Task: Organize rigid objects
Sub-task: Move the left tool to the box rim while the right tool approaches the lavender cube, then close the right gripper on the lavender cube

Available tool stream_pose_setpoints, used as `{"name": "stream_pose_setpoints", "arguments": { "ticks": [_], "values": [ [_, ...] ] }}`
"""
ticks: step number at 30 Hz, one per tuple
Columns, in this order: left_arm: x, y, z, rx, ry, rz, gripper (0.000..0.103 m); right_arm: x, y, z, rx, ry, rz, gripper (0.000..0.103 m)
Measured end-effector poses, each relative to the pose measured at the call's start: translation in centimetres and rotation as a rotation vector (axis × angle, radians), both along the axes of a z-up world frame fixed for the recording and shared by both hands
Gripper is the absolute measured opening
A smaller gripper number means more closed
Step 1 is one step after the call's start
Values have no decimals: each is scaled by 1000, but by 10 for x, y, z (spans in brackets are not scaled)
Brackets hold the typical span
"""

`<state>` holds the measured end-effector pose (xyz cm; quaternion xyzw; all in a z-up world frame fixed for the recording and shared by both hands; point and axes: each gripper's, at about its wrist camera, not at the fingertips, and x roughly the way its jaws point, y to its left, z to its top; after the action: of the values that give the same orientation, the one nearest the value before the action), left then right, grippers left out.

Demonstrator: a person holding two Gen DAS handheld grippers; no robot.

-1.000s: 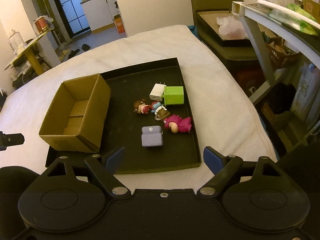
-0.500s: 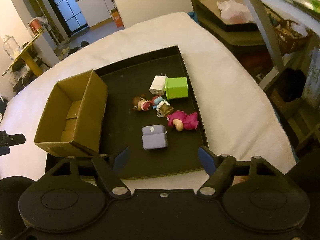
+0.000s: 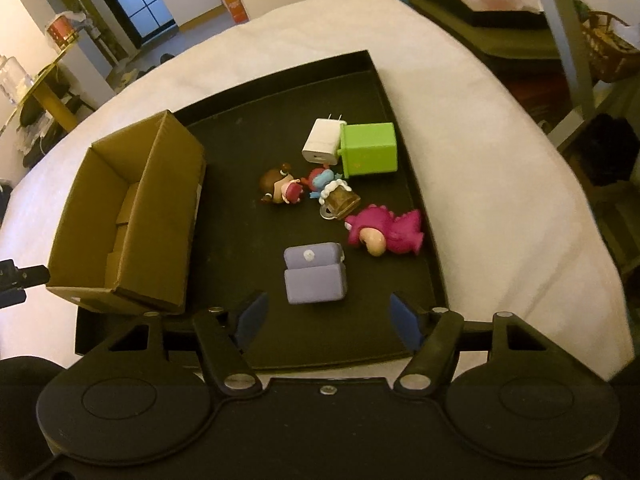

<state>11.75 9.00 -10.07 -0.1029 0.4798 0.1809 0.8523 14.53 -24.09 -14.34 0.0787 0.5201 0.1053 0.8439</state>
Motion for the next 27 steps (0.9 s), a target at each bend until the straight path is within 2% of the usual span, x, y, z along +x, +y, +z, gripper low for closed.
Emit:
{"name": "stream_pose_setpoints", "arguments": {
  "ticks": [3,8,15,17,20,26,27],
  "values": [
    [5,3,-6,-4,4,12,60,8,6,-8,-3,13,20,66],
    [13,11,-16,3,11,29,46,20,14,-24,-8,49,31,66],
    [26,15,-26,-14,18,20,39,35,22,-37,-22,69,55,66],
    [27,13,-29,-3,31,5,26,40,23,-40,-29,68,58,66],
    [31,12,-32,-16,45,1,14,46,27,-46,-44,72,65,66],
    [27,1,-29,21,31,-54,11,52,33,-55,-61,75,86,66],
    [26,1,-29,18,26,-55,11,51,34,-56,-68,73,92,55]
  ]
}}
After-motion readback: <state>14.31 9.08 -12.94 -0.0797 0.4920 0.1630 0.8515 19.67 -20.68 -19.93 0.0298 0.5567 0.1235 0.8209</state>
